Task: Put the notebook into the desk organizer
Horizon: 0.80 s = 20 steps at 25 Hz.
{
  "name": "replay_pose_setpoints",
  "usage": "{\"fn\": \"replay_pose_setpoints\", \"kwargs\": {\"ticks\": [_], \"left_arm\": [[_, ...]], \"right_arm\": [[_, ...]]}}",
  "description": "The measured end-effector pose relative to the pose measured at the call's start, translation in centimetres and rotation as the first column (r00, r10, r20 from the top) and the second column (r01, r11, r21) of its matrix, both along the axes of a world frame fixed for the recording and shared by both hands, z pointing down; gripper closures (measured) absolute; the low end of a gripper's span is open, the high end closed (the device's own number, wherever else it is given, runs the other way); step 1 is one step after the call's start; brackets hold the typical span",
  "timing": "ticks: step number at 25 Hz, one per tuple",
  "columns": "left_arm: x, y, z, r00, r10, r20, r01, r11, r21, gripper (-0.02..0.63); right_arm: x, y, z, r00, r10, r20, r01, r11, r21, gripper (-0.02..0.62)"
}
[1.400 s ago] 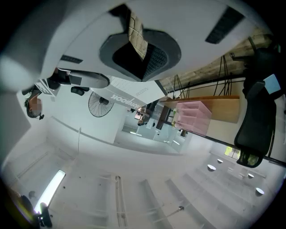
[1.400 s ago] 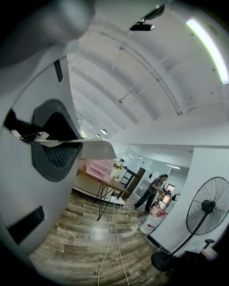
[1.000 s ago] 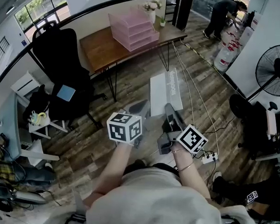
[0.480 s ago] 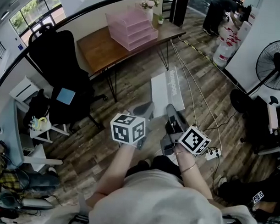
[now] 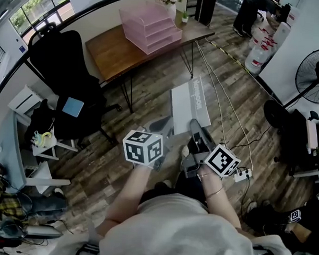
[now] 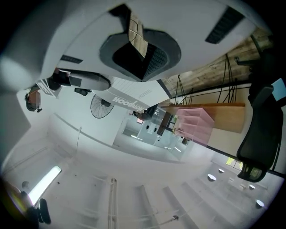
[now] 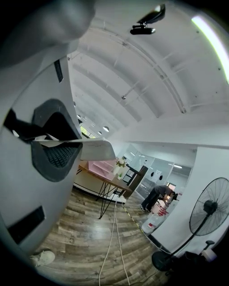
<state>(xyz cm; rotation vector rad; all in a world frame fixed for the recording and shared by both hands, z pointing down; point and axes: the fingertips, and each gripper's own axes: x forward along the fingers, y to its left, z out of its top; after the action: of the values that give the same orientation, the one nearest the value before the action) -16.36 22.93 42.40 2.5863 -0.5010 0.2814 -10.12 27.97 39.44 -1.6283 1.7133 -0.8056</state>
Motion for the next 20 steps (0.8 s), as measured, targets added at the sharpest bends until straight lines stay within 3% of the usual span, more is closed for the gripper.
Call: {"fn": "replay_pose_setpoints", "kwargs": {"ticks": [7,15,20], "left_arm": [[4.2,-3.5,0.2,0.997,0.032,0.071,-0.039,0.994,0.106,0.594],[10.8,-10.6,-1.3,0.997,-0.059,0.044,0.053,0.993,0.109,0.594],[14.5,-13.9,-1.5,0.994,-0.113,-0.003,0.113,0.992,0.056,0.594]], "right_arm": [[4.5,-5.3,0.6,0.999,-0.034,0.027,0.033,0.999,0.016,0.589],[12.4,-12.7,-0.7,0.996,-0.086,0.040,0.084,0.995,0.048,0.589],[16.4,-15.9,-1.6,0.991,-0.127,0.042,0.125,0.990,0.064,0.589]]}}
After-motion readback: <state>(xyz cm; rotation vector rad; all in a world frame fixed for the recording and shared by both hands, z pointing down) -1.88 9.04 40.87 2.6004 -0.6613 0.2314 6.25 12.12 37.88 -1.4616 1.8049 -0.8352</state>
